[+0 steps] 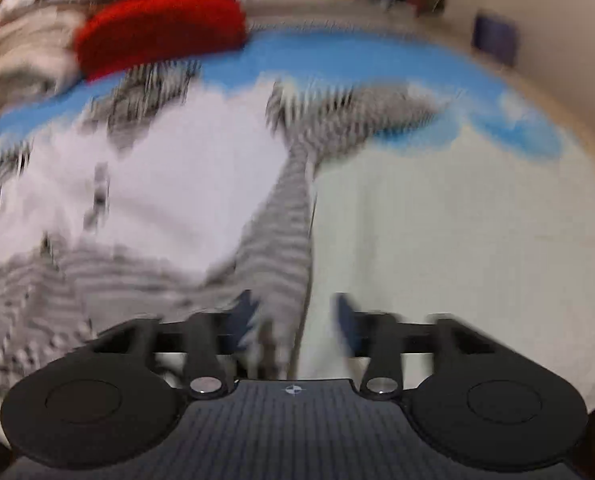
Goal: Fold small clothes
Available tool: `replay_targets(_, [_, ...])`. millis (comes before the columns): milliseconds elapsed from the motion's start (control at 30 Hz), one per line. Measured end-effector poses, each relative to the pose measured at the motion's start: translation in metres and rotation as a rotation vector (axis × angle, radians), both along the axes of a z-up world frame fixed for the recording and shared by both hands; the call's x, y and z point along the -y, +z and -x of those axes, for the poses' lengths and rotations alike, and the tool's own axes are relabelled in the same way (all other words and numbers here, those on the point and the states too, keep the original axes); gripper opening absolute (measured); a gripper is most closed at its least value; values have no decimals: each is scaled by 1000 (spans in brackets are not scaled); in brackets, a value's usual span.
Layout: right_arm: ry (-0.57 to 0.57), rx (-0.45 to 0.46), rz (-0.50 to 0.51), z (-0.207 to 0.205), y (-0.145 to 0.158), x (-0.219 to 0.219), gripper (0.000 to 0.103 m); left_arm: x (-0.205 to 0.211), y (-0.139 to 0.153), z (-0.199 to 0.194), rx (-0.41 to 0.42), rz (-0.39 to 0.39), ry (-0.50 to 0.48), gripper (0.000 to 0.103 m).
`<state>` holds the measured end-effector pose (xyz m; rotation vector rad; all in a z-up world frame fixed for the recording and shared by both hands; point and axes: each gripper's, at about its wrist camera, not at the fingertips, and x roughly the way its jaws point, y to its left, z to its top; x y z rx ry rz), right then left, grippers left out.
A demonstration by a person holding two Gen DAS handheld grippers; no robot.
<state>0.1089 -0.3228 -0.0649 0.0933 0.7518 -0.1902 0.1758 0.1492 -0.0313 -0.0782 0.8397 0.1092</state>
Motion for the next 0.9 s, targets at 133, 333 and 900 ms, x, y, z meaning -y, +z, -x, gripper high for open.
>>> replay_targets(133, [26, 124, 13, -35, 25, -14, 74, -24, -24, -78, -167, -34, 52, 88])
replay_targets(333, [62, 201, 28, -106, 11, -43, 74, -31, -81, -149, -388, 111, 38, 29])
replay_targets(900, [124, 88, 121, -139, -20, -42, 71, -228, 46, -329, -67, -358, 662, 103])
